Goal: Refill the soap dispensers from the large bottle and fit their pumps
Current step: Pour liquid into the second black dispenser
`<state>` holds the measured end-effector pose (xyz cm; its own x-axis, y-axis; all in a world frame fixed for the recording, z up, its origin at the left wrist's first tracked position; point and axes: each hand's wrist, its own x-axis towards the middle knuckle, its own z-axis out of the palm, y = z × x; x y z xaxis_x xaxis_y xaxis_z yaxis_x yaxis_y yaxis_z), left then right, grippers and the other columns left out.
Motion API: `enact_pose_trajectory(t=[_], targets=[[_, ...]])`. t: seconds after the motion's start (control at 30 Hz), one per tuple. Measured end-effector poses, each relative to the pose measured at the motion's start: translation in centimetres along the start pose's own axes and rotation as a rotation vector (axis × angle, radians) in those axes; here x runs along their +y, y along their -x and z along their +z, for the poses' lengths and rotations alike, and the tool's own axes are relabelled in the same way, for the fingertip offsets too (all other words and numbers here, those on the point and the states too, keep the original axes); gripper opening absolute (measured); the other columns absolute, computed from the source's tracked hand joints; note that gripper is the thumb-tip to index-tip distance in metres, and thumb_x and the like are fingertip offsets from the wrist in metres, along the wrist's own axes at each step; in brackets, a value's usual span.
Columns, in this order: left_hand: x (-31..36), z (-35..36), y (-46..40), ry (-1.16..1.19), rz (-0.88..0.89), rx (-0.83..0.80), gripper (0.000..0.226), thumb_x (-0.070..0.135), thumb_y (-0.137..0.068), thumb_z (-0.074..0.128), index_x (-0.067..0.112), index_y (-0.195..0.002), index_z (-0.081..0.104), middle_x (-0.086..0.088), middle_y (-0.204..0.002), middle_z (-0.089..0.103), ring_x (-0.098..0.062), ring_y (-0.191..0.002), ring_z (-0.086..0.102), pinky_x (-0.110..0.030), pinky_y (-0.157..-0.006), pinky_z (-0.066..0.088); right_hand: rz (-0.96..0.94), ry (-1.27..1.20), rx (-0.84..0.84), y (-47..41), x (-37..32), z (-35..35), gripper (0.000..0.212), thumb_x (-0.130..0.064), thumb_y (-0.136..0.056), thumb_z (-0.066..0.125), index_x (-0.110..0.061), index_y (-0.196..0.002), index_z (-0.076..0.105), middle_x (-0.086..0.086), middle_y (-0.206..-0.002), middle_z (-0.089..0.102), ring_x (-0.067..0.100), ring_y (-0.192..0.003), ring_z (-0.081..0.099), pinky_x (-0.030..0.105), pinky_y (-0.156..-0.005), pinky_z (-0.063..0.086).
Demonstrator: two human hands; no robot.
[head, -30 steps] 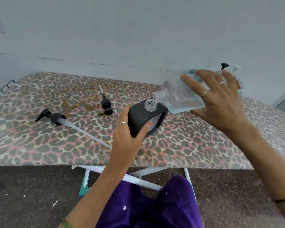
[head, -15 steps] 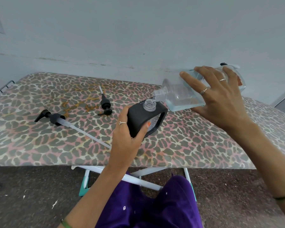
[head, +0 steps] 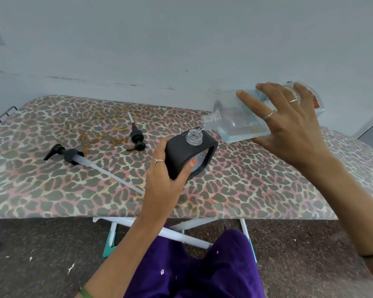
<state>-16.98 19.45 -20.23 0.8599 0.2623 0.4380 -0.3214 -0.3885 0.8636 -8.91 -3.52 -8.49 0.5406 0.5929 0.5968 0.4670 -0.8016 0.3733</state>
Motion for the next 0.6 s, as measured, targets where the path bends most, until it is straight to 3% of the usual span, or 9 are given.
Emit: enact_pose_trajectory(t=[0.17, 0.3, 0.4, 0.6], targets=[[-0.08, 0.02, 0.07, 0.014, -0.026, -0.003, 0.061, 0.038, -0.088, 0.066, 0.027, -0.140, 0.037, 0.000, -0.120, 0.061, -0.010, -0.108, 0.062, -0.032, -0.088, 0.055, -0.005, -0.009, 0.023, -0.04, 0.15, 0.03, 0.083, -0.038, -0.076, 0.078, -0.028, -0.145, 0.034, 0.019, -0.136, 0.049, 0.036, -0.126, 0.048, 0.060, -0.104, 0.026], [0.15, -0.07, 0.03, 0.008, 0.002, 0.001, 0.052, 0.035, -0.090, 0.066, 0.050, -0.127, 0.034, 0.002, -0.118, 0.062, -0.009, -0.107, 0.062, -0.031, -0.088, 0.055, -0.001, -0.005, 0.021, -0.05, 0.26, -0.11, 0.086, -0.037, -0.073, 0.080, -0.028, -0.145, 0.033, 0.020, -0.137, 0.049, 0.036, -0.126, 0.047, 0.060, -0.104, 0.026], [-0.07, 0.00, 0.04, 0.013, -0.025, -0.007, 0.058, 0.039, -0.088, 0.065, 0.032, -0.138, 0.037, 0.000, -0.120, 0.061, -0.009, -0.108, 0.062, -0.031, -0.087, 0.056, 0.000, -0.003, 0.015, -0.05, 0.31, -0.21, 0.089, -0.038, -0.072, 0.082, -0.028, -0.146, 0.033, 0.020, -0.137, 0.049, 0.036, -0.127, 0.047, 0.060, -0.104, 0.026], [-0.09, 0.07, 0.00, 0.028, -0.035, -0.014, 0.065, 0.039, -0.088, 0.066, 0.019, -0.142, 0.037, -0.001, -0.121, 0.062, -0.010, -0.108, 0.063, -0.031, -0.087, 0.056, -0.004, 0.008, 0.019, -0.22, 0.48, -0.44, 0.090, -0.039, -0.071, 0.082, -0.029, -0.146, 0.032, 0.020, -0.138, 0.048, 0.036, -0.127, 0.046, 0.060, -0.104, 0.026]])
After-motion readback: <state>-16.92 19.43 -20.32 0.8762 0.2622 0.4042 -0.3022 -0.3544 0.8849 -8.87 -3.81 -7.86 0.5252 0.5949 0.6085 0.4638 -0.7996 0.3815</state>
